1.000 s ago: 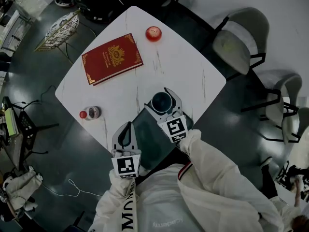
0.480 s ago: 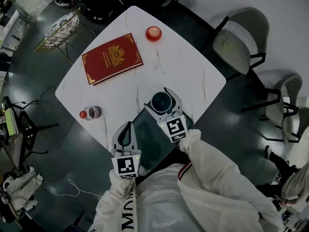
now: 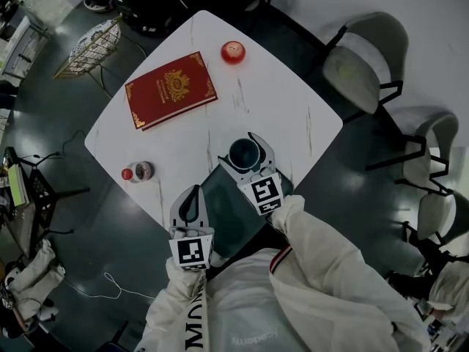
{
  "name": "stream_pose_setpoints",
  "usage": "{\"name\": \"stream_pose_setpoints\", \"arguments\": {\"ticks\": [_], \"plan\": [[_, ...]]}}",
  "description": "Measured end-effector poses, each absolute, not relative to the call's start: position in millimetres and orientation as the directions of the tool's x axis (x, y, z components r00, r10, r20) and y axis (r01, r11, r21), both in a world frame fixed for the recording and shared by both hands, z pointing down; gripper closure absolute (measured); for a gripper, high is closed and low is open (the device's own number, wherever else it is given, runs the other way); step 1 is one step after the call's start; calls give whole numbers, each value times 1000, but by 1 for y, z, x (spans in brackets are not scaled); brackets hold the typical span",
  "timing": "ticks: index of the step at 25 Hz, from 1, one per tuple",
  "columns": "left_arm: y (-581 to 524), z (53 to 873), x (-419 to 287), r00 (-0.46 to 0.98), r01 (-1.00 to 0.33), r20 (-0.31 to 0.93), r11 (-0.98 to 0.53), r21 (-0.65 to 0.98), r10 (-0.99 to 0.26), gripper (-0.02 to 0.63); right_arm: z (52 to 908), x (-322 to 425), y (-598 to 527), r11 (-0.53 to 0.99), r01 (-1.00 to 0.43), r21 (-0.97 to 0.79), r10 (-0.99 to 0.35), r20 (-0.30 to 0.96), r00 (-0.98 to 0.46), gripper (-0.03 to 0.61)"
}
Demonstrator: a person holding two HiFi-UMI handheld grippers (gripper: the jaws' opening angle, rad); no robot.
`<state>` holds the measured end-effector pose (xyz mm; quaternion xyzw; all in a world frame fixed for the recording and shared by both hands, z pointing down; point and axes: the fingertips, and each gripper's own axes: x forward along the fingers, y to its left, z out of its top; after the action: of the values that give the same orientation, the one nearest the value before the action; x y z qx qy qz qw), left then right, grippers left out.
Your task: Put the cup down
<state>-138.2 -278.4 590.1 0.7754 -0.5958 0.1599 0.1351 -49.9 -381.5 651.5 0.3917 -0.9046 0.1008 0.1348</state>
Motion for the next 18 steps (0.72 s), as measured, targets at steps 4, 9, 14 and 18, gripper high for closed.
{"name": "stream_pose_setpoints", "arguments": {"ticks": [4,9,14,18], "plan": [[-279,589,-139,237,-968,408,-252,18,-882,601,652,-50,-382,673,-735,-76,-680,327,-656,169],[-277,590,-138,239,-967,411,-254,18,-880,601,654,-49,-382,669,-736,-105,-675,331,-660,150],[-272,589,-139,232,-969,413,-248,17,-881,601,655,-51,-380,676,-728,-119,-662,336,-670,123],[-268,585,-139,233,-968,411,-249,14,-881,601,654,-52,-377,692,-712,-116,-646,342,-683,100]]}}
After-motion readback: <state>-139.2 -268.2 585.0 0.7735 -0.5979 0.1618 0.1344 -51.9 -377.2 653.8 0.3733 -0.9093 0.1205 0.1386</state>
